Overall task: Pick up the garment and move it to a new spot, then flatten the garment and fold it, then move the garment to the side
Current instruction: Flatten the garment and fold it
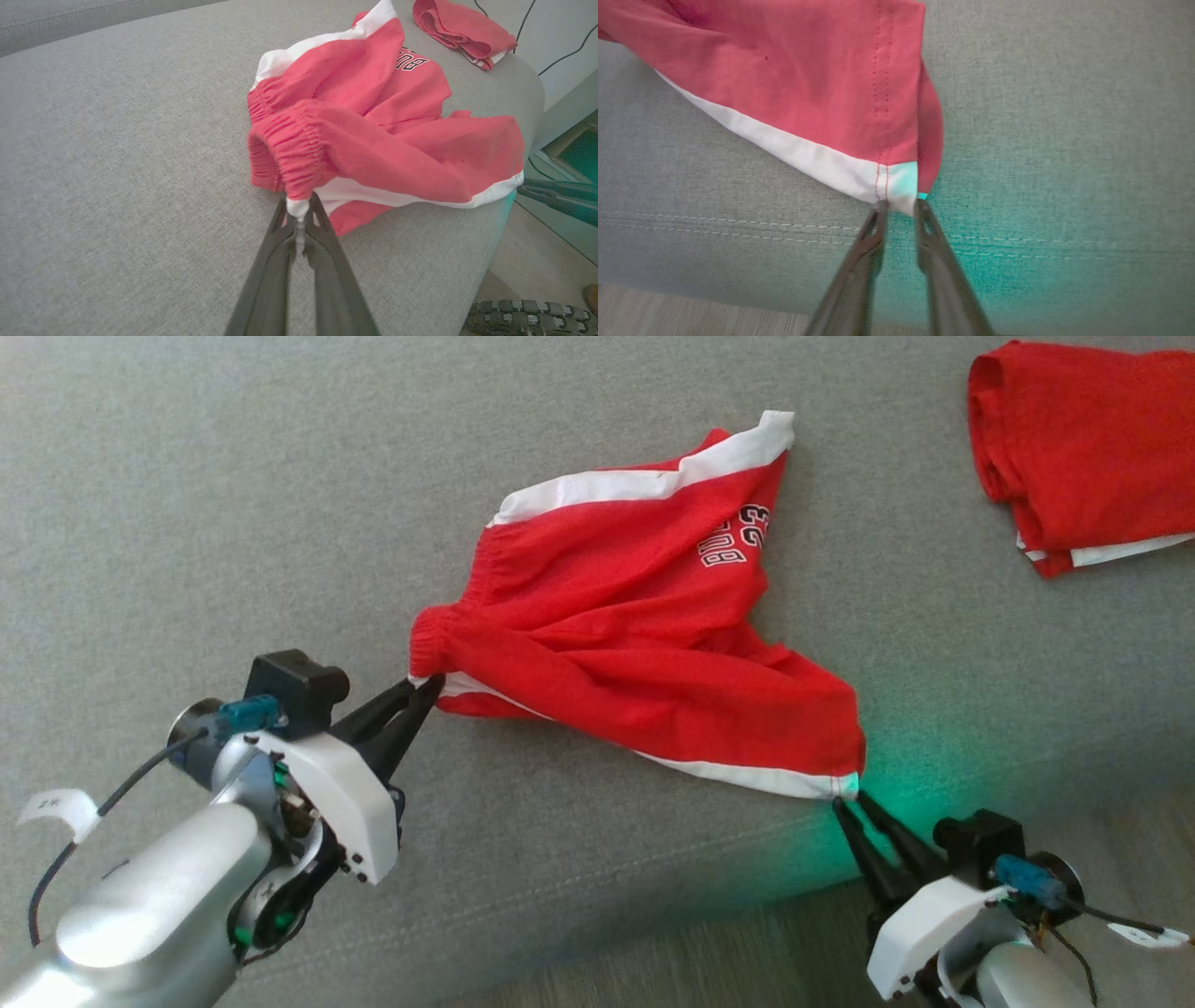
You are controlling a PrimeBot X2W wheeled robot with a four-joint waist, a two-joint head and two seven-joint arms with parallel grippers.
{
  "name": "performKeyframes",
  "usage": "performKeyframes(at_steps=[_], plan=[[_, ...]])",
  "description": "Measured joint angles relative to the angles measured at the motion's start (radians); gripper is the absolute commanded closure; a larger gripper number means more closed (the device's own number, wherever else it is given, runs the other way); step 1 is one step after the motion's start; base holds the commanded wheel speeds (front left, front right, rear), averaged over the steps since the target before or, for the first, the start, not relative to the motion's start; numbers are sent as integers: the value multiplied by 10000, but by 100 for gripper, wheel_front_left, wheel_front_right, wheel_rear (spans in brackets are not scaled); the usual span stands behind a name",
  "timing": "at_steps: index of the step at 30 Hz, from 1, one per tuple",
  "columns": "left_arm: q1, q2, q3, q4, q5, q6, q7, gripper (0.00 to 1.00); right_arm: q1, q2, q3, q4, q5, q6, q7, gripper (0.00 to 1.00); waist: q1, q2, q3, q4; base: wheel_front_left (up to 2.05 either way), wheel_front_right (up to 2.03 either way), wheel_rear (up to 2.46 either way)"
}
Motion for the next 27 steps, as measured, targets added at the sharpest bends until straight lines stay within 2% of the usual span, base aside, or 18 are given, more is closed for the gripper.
performKeyframes(at_steps=[7,14,17,21,25,26,27], plan=[[4,19,-21,-134,-4,82,-4,100,3,-165,-42,-341,186,0,-44,100,0,0,-340,-34,0,0,0],[95,148,19,-663,-387,52,-84,100,158,-765,-566,-1789,393,0,-71,100,0,0,-1016,-39,0,0,0],[90,148,125,-1083,-869,-286,-67,100,255,-1022,-823,-2790,784,0,132,100,0,0,-1363,-50,0,0,0],[-155,274,364,-1509,-1436,-842,499,100,81,-1496,-1235,-3994,1323,0,696,100,0,0,-1773,-99,0,0,0],[-1409,470,537,-1697,-2441,-1271,2057,100,-1383,-1921,-1877,-4460,1225,0,1400,100,-1,0,-1883,-179,0,0,0],[-1409,470,537,-1697,-2441,-1271,2057,100,-1383,-1921,-1877,-4460,1225,0,1400,100,-1,0,-1883,-179,0,0,0],[-1851,499,602,-1636,-2817,-1344,2702,100,-1919,-1919,-2125,-4447,1118,0,1645,100,0,0,-1838,-175,0,0,0]])
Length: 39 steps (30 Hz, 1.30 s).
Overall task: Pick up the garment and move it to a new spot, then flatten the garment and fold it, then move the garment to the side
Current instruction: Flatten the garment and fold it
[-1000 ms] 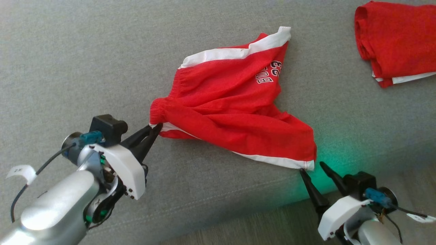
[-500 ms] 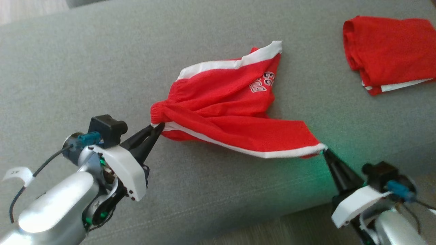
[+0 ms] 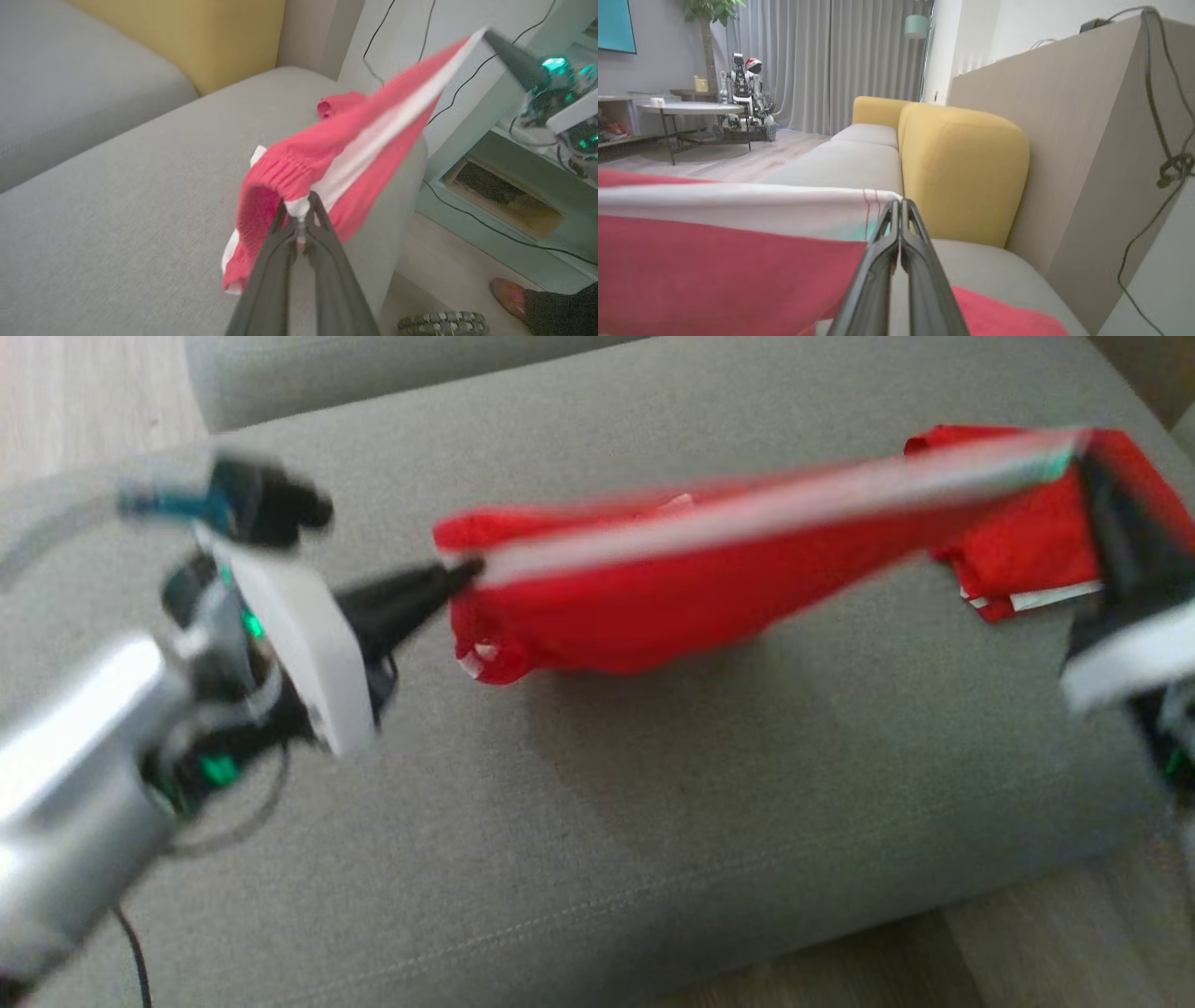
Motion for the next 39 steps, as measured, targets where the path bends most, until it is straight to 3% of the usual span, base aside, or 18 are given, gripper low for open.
performKeyframes(at_steps=[5,9,12,16,21,25,28,31,35,39], plan=[[-2150,-48,136,928,-1707,-2,2945,100,-2947,339,-297,886,-221,0,1122,100,0,0,496,3,0,0,0],[-4194,-723,288,2163,-1323,-127,3417,100,-5396,380,-102,2550,-449,0,984,100,0,0,1186,44,0,0,0],[-6056,-1340,316,3156,337,-313,2100,100,-7274,359,-169,3747,-746,0,201,100,0,-1,1822,103,0,0,0],[-8131,-2079,284,4656,2316,-397,-514,100,-9414,255,-389,5049,-1379,0,-1160,100,0,0,2716,229,0,0,0],[-9028,-2608,-357,5925,3476,-437,-3060,100,-10583,115,-617,5507,-2201,2,-1810,100,3,-1,3500,536,0,0,0],[-8791,-2541,-1413,6071,3501,-437,-4063,100,-10094,48,-602,4677,-2165,0,-1824,100,1,-1,3699,914,0,0,0],[-7815,-2102,-2539,5699,3242,-435,-4314,100,-8701,75,-196,4136,-1845,0,-1860,100,2,-1,3577,1034,0,0,0],[-6244,-1607,-3455,5231,2982,-435,-4483,100,-6347,25,121,3379,-1386,0,-1860,100,1,0,3298,1069,0,0,0],[-4245,-1319,-3850,4592,3039,-426,-4646,100,-2904,52,-341,2134,-830,0,-1845,100,1,0,2822,1180,0,0,0],[-2408,-1076,-3923,3494,3682,213,-4654,100,443,476,-811,838,-322,0,-1618,100,1,0,2264,1248,0,0,0]])
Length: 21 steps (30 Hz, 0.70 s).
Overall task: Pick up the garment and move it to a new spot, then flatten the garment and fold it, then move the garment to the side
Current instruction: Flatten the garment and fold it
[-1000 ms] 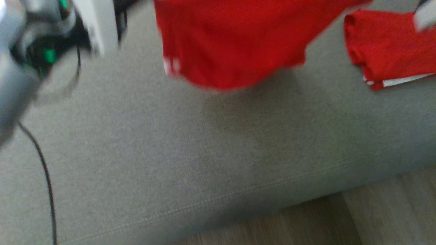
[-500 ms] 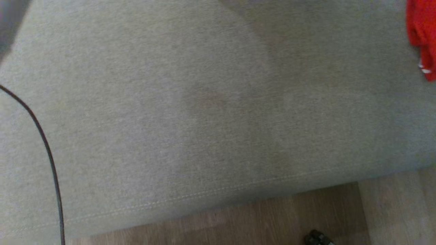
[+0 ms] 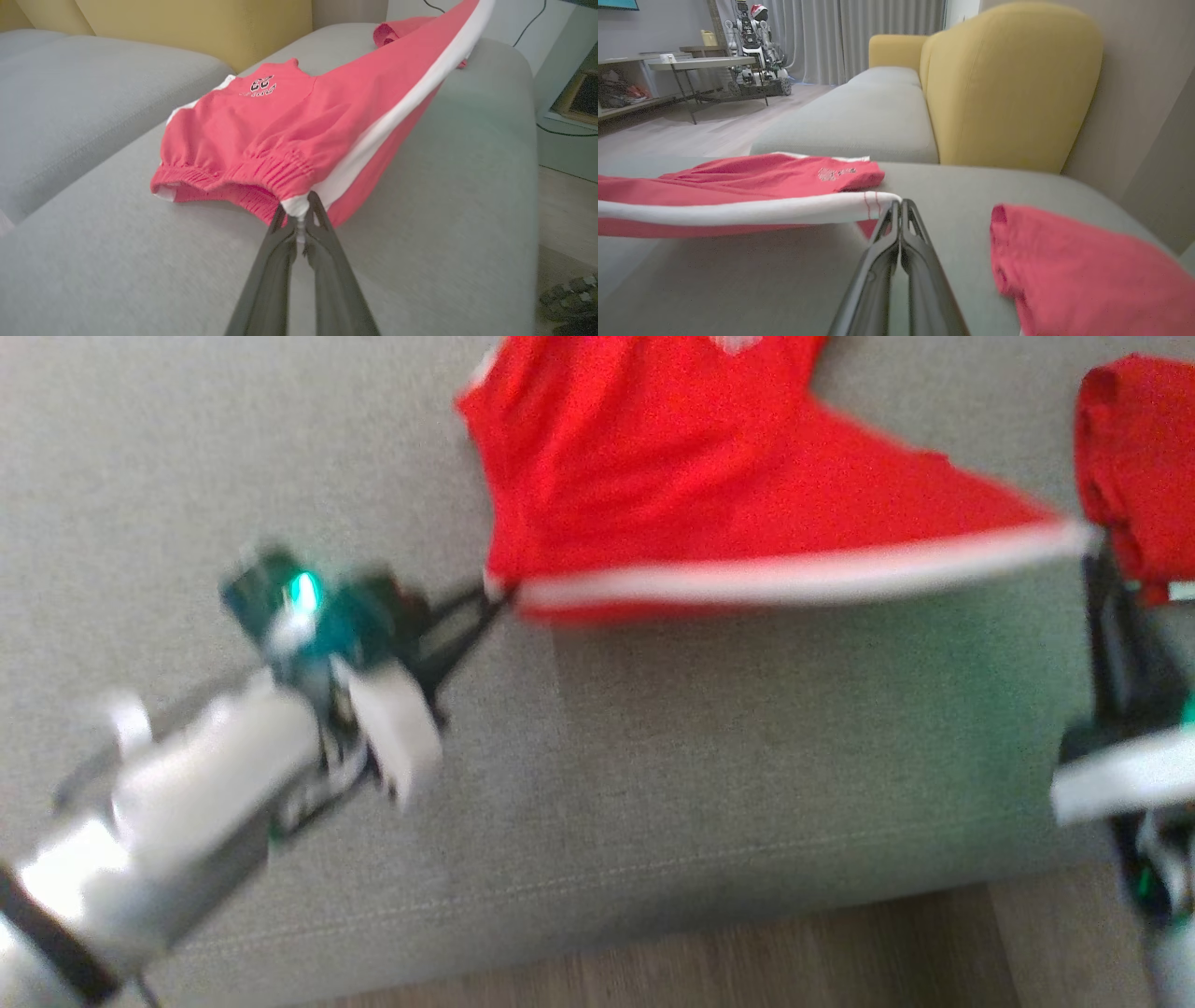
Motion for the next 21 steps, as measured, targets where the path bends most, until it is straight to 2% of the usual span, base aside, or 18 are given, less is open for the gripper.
performKeyframes(at_steps=[4,5,9,12,16,21], plan=[[1856,579,-8,-1290,414,825,-2,100,2466,581,-403,-1285,337,0,512,100,0,0,-571,31,0,0,0],[2651,890,-52,-1843,591,1129,-2,100,3415,805,-750,-1921,416,0,777,100,0,0,-854,63,0,0,0],[3973,1469,-198,-2926,832,1801,10,100,5010,1034,-915,-3294,656,0,1430,100,-1,0,-1448,118,0,0,0],[4776,1735,-217,-3712,813,2146,240,100,5947,1068,-1007,-4086,721,0,2117,100,-1,0,-1911,159,0,0,0],[5179,1745,-240,-4378,531,2209,458,100,6138,1221,-1482,-4366,383,0,2984,100,-1,0,-2447,214,0,0,0],[5075,1252,140,-4253,-169,1918,437,100,4651,1327,-1538,-3419,-111,0,3766,100,-1,0,-2540,502,0,0,0]])
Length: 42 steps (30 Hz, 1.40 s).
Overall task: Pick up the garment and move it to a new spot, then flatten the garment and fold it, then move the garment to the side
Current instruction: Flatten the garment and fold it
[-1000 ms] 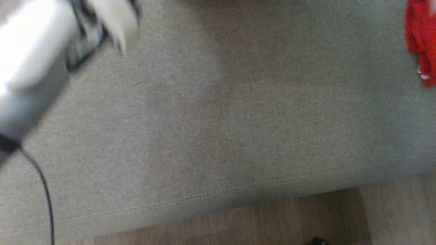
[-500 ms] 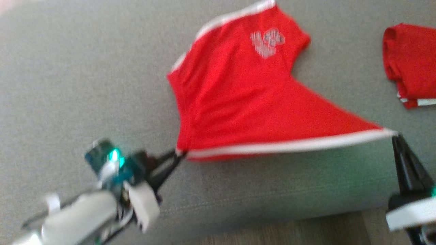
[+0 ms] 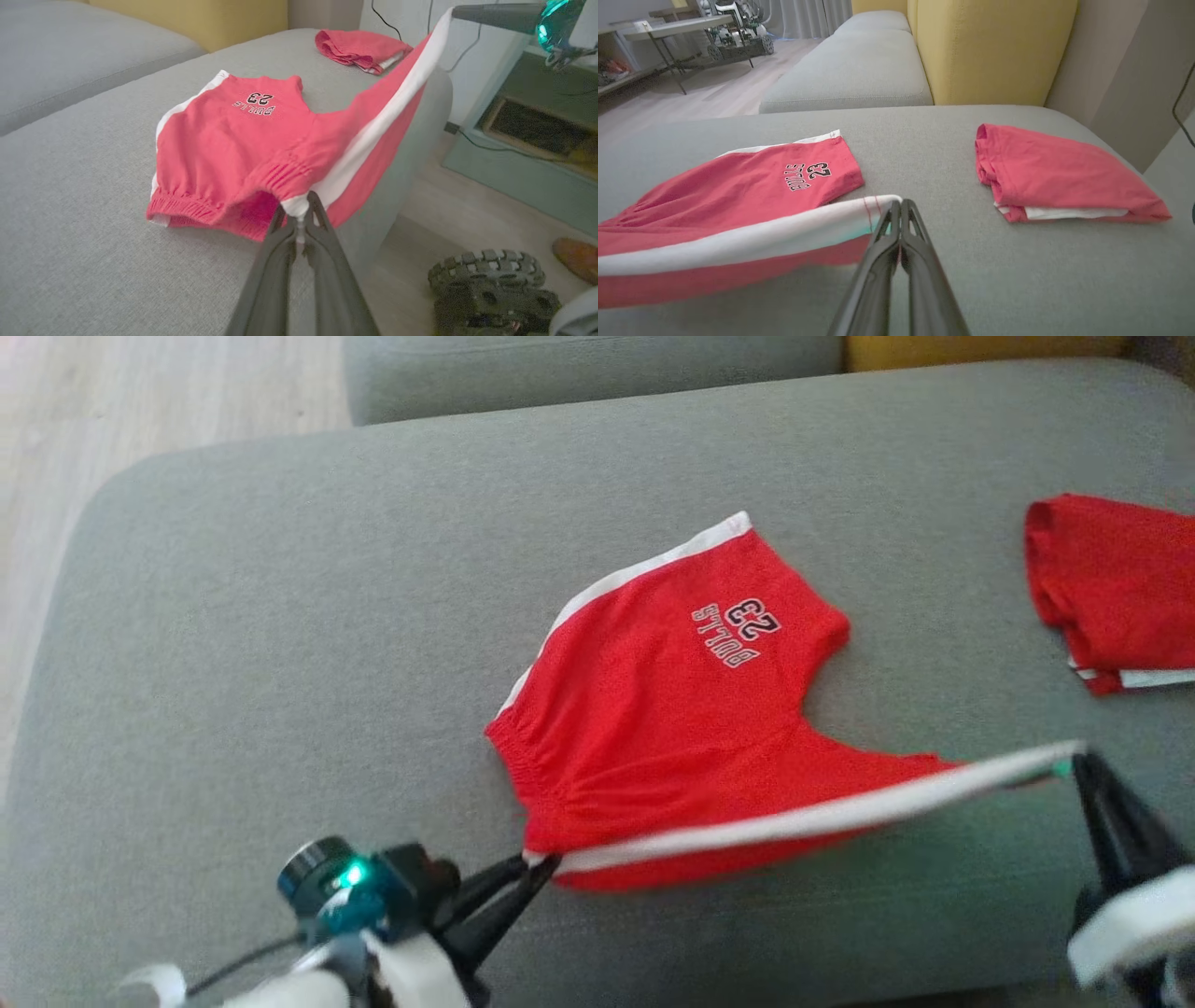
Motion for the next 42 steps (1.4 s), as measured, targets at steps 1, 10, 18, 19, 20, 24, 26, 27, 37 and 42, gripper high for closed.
performKeyframes(at_steps=[1,10,18,19,20,24,26,27,37,42], plan=[[-64,-148,98,121,-169,-65,-4,100,-398,-44,-33,153,-176,0,27,100,0,0,93,59,0,0,0],[-1625,-1243,988,1749,-989,-552,-65,100,-4215,-1327,874,2452,-637,0,337,100,0,0,1311,544,0,0,0],[-2730,-2094,1446,3139,-1521,-732,366,100,-8055,-2470,2945,5003,-165,0,757,100,1,-1,2592,1035,0,0,0],[-2894,-2184,1492,3323,-1540,-734,387,100,-8495,-2569,3208,5267,-128,0,757,100,1,-1,2740,1104,0,0,0],[-3019,-2286,1567,3448,-1584,-742,407,100,-8905,-2650,3476,5505,-69,0,755,100,1,-1,2884,1169,0,0,0],[-3365,-2650,1611,3914,-1576,-798,458,100,-10204,-2928,4472,6510,104,0,888,100,1,-1,3389,1402,0,0,0],[-3530,-2771,1630,4111,-1578,-800,472,100,-10628,-3080,4959,6999,263,0,951,100,1,-1,3592,1513,0,0,0],[-3614,-2807,1624,4226,-1576,-796,506,100,-10797,-3133,5179,7221,345,0,951,100,1,-1,3676,1562,0,0,0],[-3861,-3103,1722,4792,-1578,-796,431,100,-11933,-3181,6297,9026,1693,0,284,0,1,-1,4041,1765,0,0,0],[-3829,-3139,1875,4909,-1578,-508,240,0,-11986,-3168,6339,9413,2261,0,-698,0,1,-1,3920,1639,0,0,0]])
